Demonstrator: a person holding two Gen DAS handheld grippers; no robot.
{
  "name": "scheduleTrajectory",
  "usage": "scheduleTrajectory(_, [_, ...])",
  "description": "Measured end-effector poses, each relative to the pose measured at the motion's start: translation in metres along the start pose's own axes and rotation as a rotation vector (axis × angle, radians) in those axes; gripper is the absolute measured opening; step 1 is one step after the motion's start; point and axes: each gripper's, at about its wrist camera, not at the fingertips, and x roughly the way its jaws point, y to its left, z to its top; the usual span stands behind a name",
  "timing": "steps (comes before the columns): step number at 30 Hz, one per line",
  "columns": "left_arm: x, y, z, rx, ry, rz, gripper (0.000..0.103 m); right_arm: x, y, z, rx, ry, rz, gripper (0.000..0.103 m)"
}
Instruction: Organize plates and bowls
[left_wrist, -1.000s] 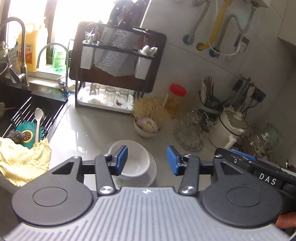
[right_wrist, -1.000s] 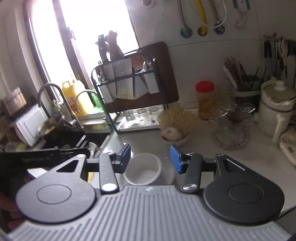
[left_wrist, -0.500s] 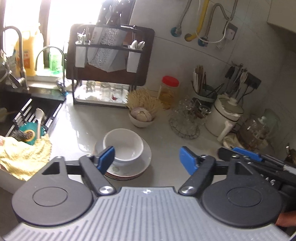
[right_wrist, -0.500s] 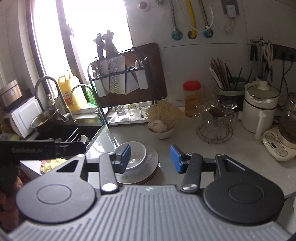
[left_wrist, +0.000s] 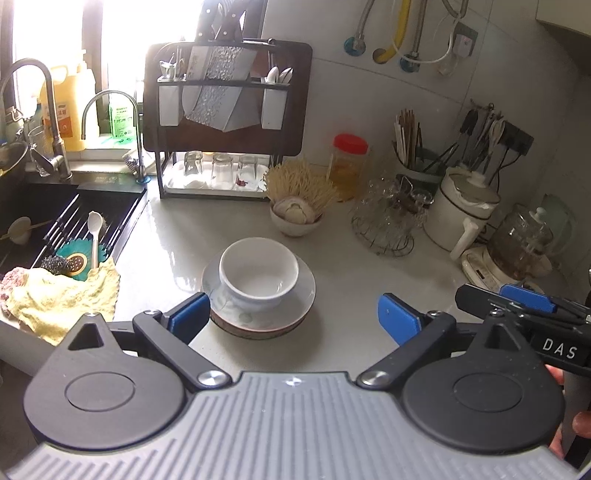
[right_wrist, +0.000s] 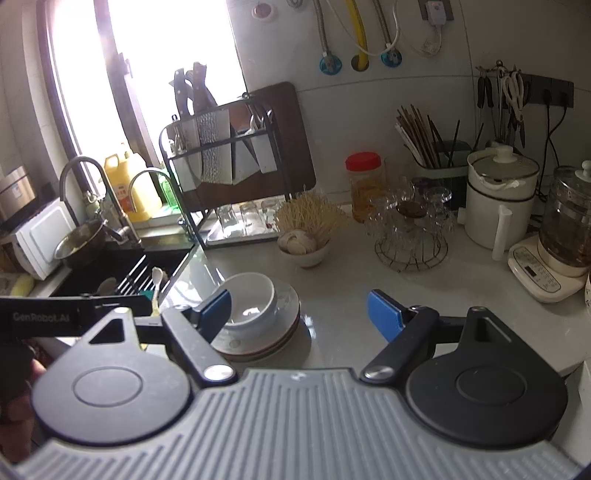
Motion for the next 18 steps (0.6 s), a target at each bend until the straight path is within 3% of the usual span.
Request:
scheduleTrajectory(7, [0.0023, 0.0013, -0.0037, 0.008, 0.019, 0.001, 0.1, 0.0005, -0.0027, -0.0045, 0.017, 0.013, 0.002, 0.086])
scheduleTrajectory(8, [0.0026, 0.002, -0.004, 0.007, 0.021, 0.002, 0.1, 0.0008, -0.0028, -0.0043, 0.018, 0.013, -0.002, 0.099])
scheduleTrajectory(9, [0.0023, 0.0018, -0.0044, 0.006, 0.024, 0.002, 0.1, 0.0006, -0.0028, -0.0048, 0.024, 0.009, 0.0, 0.103])
scheduleTrajectory(18, [0.002, 0.0021, -0.0078, 0.007, 0.038, 0.017, 0.1, 0.0029, 0.0004, -0.0072, 0.026, 0.024, 0.018, 0.103])
